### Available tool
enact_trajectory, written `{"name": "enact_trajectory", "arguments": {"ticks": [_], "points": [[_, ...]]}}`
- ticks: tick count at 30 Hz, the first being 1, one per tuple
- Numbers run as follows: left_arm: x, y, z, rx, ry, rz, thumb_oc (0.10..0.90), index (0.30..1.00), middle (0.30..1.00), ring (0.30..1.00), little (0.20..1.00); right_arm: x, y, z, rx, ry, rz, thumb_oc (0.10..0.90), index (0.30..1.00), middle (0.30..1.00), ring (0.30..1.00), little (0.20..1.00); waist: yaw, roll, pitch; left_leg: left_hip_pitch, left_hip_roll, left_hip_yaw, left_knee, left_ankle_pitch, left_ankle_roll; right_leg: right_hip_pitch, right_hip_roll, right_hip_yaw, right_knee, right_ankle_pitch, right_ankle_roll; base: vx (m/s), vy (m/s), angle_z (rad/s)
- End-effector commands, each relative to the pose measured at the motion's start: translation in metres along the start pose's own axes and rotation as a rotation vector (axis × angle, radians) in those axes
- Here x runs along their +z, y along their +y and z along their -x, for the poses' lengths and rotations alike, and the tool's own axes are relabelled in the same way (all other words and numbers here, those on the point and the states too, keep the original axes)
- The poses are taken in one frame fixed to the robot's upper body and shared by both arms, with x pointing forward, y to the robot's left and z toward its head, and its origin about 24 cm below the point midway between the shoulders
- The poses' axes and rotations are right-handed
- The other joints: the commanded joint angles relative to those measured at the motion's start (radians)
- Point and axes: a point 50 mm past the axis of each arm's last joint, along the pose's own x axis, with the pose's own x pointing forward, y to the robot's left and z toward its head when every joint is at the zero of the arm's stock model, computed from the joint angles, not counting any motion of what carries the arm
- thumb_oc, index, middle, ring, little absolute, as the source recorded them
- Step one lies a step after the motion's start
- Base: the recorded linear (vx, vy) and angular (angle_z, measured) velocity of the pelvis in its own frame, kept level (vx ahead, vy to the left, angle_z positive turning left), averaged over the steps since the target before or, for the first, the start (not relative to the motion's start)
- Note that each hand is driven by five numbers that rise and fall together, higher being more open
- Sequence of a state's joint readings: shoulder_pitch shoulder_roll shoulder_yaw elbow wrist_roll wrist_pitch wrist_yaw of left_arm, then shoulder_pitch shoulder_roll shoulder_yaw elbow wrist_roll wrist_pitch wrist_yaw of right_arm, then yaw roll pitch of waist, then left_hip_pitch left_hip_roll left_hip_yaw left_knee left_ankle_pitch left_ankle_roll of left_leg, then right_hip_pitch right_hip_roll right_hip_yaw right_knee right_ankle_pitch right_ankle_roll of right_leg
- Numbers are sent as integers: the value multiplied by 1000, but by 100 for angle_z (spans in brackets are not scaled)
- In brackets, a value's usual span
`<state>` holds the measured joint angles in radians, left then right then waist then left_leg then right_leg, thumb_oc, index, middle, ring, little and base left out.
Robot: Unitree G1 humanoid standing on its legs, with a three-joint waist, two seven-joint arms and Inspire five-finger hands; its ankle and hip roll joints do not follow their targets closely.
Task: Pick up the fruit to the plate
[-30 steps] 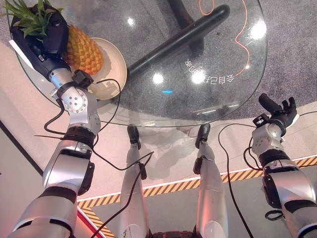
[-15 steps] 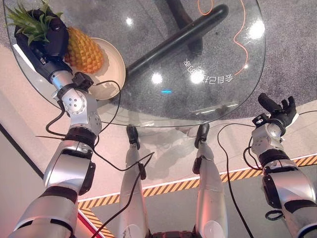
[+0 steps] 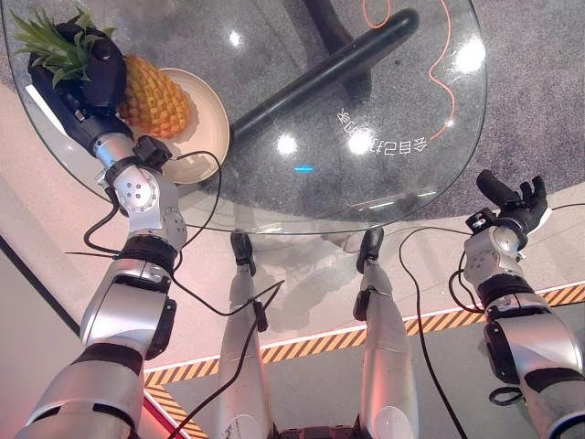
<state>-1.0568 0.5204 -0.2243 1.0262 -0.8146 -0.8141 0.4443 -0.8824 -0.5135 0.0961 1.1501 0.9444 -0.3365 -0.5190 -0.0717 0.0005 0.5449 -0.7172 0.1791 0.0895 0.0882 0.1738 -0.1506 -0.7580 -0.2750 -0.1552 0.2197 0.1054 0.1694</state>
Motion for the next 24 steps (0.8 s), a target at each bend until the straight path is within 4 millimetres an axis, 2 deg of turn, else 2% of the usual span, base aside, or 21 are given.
{"name": "enact_trajectory", "arguments": {"ticks": [1, 5, 6, 7, 8, 13, 24], "points": [[61, -17, -36, 3, -288, 142, 394, 552, 552, 552, 494, 24, -7, -6, -54, -121, -44, 800, 900, 900, 900, 900, 23, -47, -25, -18, -6, -9, 100, -76, 12, 25, 45, -7, -21, -8, -8, 0, 0, 0], [61, -17, -35, -10, -295, 140, 427, 580, 580, 580, 527, 24, -8, -6, -54, -122, -45, 800, 900, 900, 900, 900, 26, -49, -25, -16, -6, -9, 99, -79, 12, 30, 44, -12, -23, -9, -7, 0, 0, 0], [61, -17, -35, -13, -295, 141, 457, 606, 606, 606, 557, 23, -8, -6, -55, -122, -45, 800, 900, 900, 900, 900, 27, -49, -25, -14, -6, -9, 98, -79, 12, 32, 44, -12, -25, -8, -7, 0, 0, 0], [60, -16, -34, -15, -294, 137, 506, 648, 648, 648, 606, 22, -9, -6, -57, -121, -43, 800, 900, 900, 900, 900, 28, -48, -25, -7, -5, -9, 99, -86, 11, 38, 44, -13, -23, -15, -5, 0, 0, 0], [61, -17, -34, -20, -299, 136, 616, 742, 742, 742, 716, 23, -8, -6, -55, -123, -46, 800, 900, 900, 900, 900, 28, -49, -25, -15, -7, -10, 97, -77, 13, 31, 43, -13, -26, -5, -6, 0, 0, 0], [59, -17, -31, -25, -301, 131, 800, 900, 900, 900, 900, 22, -9, -6, -56, -124, -45, 800, 900, 900, 900, 900, 32, -48, -25, -9, -6, -11, 99, -86, 12, 38, 44, -17, -21, -16, -5, 0, 0, 0], [54, -18, -23, -47, -301, 151, 800, 900, 900, 900, 900, 23, -9, -5, -60, -129, -55, 800, 900, 900, 900, 900, 42, -49, -25, -13, -15, -28, 103, -92, 17, 36, 47, -14, -24, -13, -6, -6, -1, 0]]}}
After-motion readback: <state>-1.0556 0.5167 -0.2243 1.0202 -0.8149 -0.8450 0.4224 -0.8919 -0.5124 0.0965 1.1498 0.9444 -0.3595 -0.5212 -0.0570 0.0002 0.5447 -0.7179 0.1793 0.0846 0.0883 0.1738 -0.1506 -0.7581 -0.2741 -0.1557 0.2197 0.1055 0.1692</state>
